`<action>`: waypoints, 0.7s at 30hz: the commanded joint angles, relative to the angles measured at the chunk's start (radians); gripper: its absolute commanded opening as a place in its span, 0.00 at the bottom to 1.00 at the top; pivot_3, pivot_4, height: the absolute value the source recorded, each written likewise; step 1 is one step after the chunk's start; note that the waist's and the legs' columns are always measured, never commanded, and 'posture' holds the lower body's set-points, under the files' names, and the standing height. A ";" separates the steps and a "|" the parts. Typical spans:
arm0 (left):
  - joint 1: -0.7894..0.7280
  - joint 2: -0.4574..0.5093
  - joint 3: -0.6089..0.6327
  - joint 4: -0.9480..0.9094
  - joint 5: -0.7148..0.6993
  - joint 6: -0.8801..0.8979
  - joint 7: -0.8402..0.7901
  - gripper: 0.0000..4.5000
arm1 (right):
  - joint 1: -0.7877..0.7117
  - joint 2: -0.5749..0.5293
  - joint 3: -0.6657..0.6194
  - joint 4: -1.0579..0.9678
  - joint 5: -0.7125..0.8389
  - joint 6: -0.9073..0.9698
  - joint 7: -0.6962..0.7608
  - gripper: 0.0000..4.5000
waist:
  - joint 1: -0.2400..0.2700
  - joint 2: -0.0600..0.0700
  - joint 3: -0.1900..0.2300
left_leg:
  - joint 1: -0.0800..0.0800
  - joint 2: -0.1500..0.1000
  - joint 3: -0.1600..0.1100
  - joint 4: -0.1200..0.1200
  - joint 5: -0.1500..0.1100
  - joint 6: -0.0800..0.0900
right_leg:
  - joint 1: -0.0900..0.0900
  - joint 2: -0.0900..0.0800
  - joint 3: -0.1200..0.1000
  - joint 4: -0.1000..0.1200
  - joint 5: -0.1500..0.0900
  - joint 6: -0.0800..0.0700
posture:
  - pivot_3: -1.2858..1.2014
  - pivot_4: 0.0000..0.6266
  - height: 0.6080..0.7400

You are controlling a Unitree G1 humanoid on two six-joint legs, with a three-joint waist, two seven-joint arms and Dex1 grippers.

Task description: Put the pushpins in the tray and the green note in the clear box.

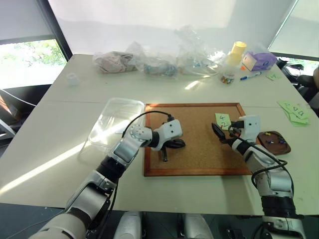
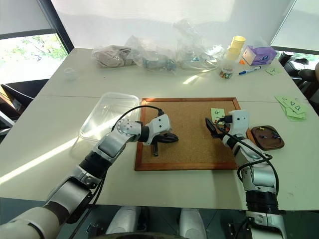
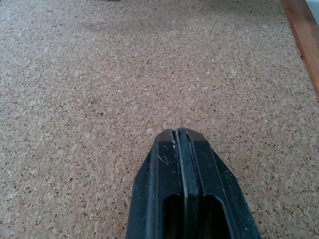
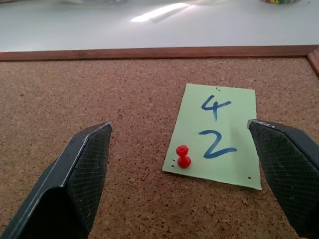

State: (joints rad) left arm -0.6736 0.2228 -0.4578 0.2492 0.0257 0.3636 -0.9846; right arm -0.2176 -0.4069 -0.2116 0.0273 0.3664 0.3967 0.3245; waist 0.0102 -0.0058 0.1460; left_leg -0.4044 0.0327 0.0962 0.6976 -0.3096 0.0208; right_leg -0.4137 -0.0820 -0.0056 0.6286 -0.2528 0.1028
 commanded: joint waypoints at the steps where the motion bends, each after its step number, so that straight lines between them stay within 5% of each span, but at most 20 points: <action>1: 0.021 0.005 -0.038 0.010 0.023 0.020 -0.006 0.00 | -0.017 0.014 -0.008 0.006 -0.003 -0.020 0.006 0.88 | 0.000 0.000 0.000 | 0.000 0.000 0.000 0.000 0.000 0.000 | 0.000 0.000 0.000 0.000 0.000 0.000 | 0.52 0.24 0.98; 9: 0.025 0.005 -0.039 0.005 0.024 0.023 -0.006 0.00 | -0.012 0.032 -0.011 0.010 0.006 0.016 0.018 0.01 | -0.001 0.000 0.000 | 0.000 0.000 0.000 0.000 0.000 0.000 | 0.000 0.000 0.000 0.000 0.000 0.000 | 0.52 0.24 0.98; 21: 0.017 0.006 -0.034 0.023 0.026 0.020 -0.003 0.00 | 0.002 0.028 -0.046 -0.018 -0.018 -0.054 0.003 0.01 | -0.001 0.000 0.000 | 0.000 0.000 0.000 0.000 0.000 0.000 | 0.000 0.000 0.000 0.000 0.000 0.000 | 0.52 0.24 0.98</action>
State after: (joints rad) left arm -0.6720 0.2245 -0.4582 0.2441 0.0287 0.3648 -0.9834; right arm -0.2114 -0.3724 -0.2278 0.0514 0.3542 0.3849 0.3319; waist 0.0092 -0.0058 0.1460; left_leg -0.4044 0.0328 0.0961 0.6976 -0.3096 0.0208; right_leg -0.4137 -0.0819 -0.0057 0.6289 -0.2528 0.1029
